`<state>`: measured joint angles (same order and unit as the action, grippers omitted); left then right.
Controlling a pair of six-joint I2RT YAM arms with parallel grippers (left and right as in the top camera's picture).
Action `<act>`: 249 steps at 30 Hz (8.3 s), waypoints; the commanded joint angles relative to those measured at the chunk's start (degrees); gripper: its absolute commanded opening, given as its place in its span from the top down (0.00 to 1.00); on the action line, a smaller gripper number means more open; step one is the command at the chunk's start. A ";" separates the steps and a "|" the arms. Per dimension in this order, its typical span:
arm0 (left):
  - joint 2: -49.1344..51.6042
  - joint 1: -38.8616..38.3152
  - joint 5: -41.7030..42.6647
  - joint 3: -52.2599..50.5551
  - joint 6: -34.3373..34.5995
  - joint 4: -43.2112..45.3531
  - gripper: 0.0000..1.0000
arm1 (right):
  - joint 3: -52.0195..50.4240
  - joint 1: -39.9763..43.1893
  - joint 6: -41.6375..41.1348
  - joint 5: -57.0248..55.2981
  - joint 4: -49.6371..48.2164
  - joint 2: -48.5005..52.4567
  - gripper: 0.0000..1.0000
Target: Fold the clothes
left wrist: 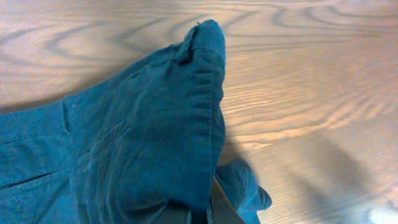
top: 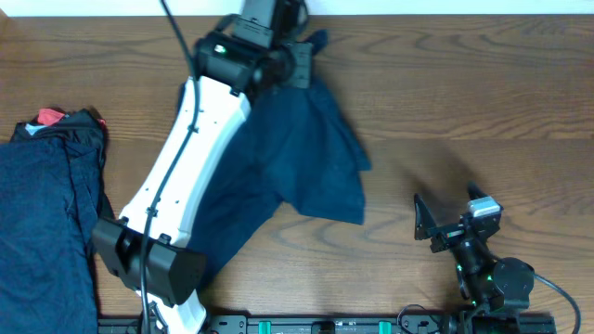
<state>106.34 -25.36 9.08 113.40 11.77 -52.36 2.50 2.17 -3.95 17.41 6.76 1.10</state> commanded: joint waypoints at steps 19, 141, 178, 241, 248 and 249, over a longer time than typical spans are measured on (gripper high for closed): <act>7.87 -12.79 5.33 0.94 -2.29 2.54 0.94 | 16.26 0.00 -6.05 2.16 18.51 -0.07 0.01; -39.63 10.82 -11.78 -86.36 53.72 16.37 0.94 | 48.02 0.00 7.48 19.26 58.23 56.24 0.01; -42.84 23.61 4.42 -86.25 39.76 8.35 0.20 | 48.02 0.00 10.10 18.84 59.87 56.24 0.01; -1.60 34.80 3.85 -24.41 9.49 -7.15 0.58 | 48.02 0.02 4.55 9.70 59.43 58.62 0.01; -15.21 27.06 -1.44 -28.63 11.30 -14.93 0.51 | 48.02 0.07 -1.46 5.03 55.43 65.13 0.01; -17.05 26.16 -1.44 -29.83 11.87 -15.28 0.51 | 48.02 0.07 -2.40 5.07 54.53 66.38 0.01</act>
<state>94.37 2.81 10.50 86.11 22.41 -66.46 49.47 2.17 -1.76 24.64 62.50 64.88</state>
